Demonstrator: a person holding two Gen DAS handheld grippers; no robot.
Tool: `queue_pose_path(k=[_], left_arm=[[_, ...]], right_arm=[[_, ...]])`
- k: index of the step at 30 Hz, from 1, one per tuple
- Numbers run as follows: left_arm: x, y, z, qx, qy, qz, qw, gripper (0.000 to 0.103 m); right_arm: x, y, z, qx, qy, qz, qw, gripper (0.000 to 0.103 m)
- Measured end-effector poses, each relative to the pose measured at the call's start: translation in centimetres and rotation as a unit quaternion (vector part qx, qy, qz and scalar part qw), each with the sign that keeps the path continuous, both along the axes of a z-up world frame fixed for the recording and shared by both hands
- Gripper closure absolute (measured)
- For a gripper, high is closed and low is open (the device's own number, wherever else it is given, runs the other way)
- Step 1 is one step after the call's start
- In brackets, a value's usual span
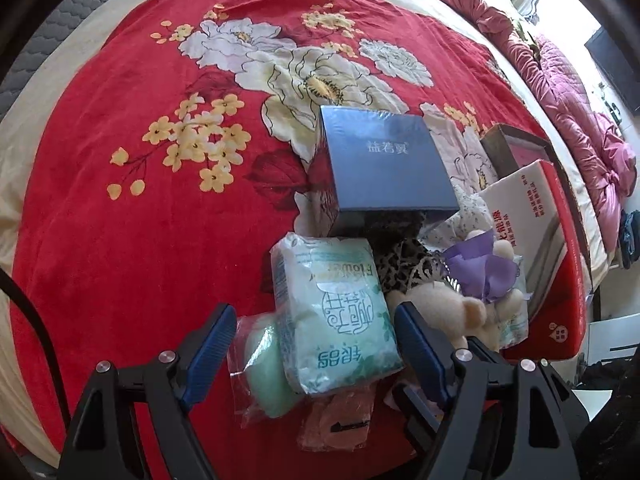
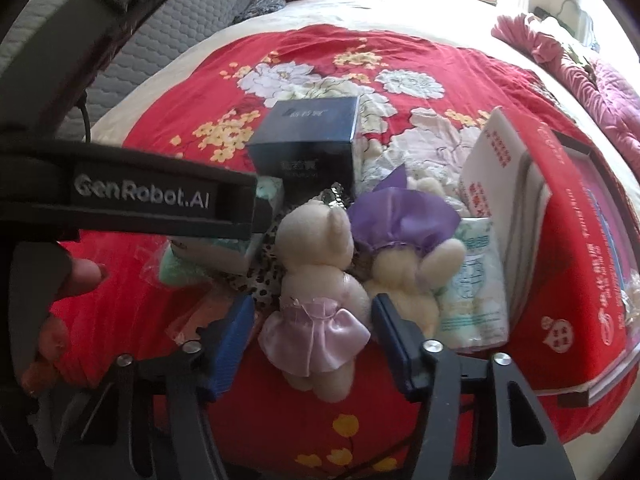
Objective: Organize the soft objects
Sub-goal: 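Grasp the green-and-white wrapped pack with the left tool while the right tool grasps the teddy bear in pink dress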
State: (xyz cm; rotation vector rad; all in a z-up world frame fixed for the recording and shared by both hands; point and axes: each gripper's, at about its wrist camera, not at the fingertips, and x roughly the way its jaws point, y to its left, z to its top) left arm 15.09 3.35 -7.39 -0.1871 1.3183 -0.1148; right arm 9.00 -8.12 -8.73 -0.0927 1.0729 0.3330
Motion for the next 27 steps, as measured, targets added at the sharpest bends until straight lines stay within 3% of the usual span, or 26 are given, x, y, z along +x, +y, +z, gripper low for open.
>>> queue_pose_path(k=[6, 9, 12, 15, 21, 27], left_arm=[[0.2, -0.8, -0.3, 0.024, 0.002, -0.009, 0.9997, 0.029], [0.5, -0.9, -0.3, 0.016, 0.004, -0.009, 0.9998, 0.032], [0.6, -1.1, -0.2, 0.010, 0.005, -0.013, 0.9999, 0.047], [0.5, -1.3, 0.2, 0.001, 0.002, -0.018, 0.9998, 0.052], [0.0, -1.8, 1.2, -0.010, -0.020, -0.023, 0.9995, 0.057], [-1.3, -1.9, 2.8, -0.010, -0.039, -0.019, 0.9990, 0.057]], right_arm=[[0.1, -0.5, -0.6, 0.002, -0.002, 0.002, 1.000, 0.061], [0.0, -1.4, -0.2, 0.026, 0.001, -0.006, 1.000, 0.062], [-0.2, -2.2, 0.3, 0.040, -0.003, -0.014, 0.999, 0.062], [-0.4, -3.0, 1.1, 0.065, -0.010, -0.022, 0.998, 0.062], [-0.6, -4.3, 2.0, 0.102, -0.009, -0.040, 0.994, 0.062], [-1.1, -4.7, 2.8, 0.107, -0.022, -0.044, 0.993, 0.062]])
